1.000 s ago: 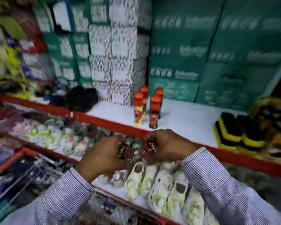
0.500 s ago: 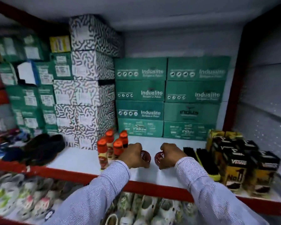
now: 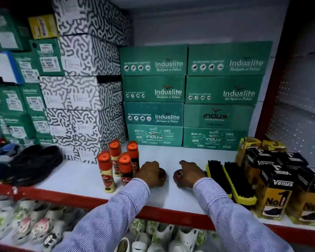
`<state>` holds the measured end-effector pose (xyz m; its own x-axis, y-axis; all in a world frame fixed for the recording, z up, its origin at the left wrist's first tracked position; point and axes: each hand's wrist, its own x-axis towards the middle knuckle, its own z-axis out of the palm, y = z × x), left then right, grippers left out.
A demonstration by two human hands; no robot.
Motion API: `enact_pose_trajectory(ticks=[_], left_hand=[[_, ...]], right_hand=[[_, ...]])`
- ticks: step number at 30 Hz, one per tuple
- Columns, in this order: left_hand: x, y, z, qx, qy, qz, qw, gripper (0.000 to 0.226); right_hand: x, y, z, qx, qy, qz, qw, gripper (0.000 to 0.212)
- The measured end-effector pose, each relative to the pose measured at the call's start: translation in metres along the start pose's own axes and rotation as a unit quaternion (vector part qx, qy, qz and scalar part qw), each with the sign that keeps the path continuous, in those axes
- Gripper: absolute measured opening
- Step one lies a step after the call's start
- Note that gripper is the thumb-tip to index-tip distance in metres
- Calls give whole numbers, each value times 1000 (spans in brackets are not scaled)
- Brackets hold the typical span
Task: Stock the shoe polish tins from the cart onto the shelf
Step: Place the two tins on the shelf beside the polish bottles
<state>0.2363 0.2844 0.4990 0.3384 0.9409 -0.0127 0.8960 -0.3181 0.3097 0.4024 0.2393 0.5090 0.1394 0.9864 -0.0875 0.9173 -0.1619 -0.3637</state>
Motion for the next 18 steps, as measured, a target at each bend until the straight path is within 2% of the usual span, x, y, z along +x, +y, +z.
enact_pose_trajectory(ticks=[4, 6, 8, 11, 13, 15, 18], left_hand=[[-42, 5, -12, 43, 79, 34, 995, 45], [-81, 7, -16, 57, 131, 66, 988, 61], [-126, 4, -12, 47, 214, 131, 967, 67], [-185, -15, 20, 54, 287, 208, 933, 57], [-220, -32, 48, 79, 284, 216, 931, 55], [-249, -52, 76, 89, 256, 195, 943, 61], [-289, -95, 128, 99, 174, 118, 973, 73]], right_hand=[[-33, -7, -7, 3, 65, -45, 997, 78], [-63, -13, -4, 3, 111, -80, 991, 82], [-100, -20, 9, -7, 142, -121, 982, 85], [-154, -29, 43, -22, 193, -173, 966, 84], [-183, -32, 76, -27, 210, -189, 959, 83], [-204, -34, 111, -23, 210, -192, 958, 84], [-228, -36, 174, -37, 151, -206, 966, 86]])
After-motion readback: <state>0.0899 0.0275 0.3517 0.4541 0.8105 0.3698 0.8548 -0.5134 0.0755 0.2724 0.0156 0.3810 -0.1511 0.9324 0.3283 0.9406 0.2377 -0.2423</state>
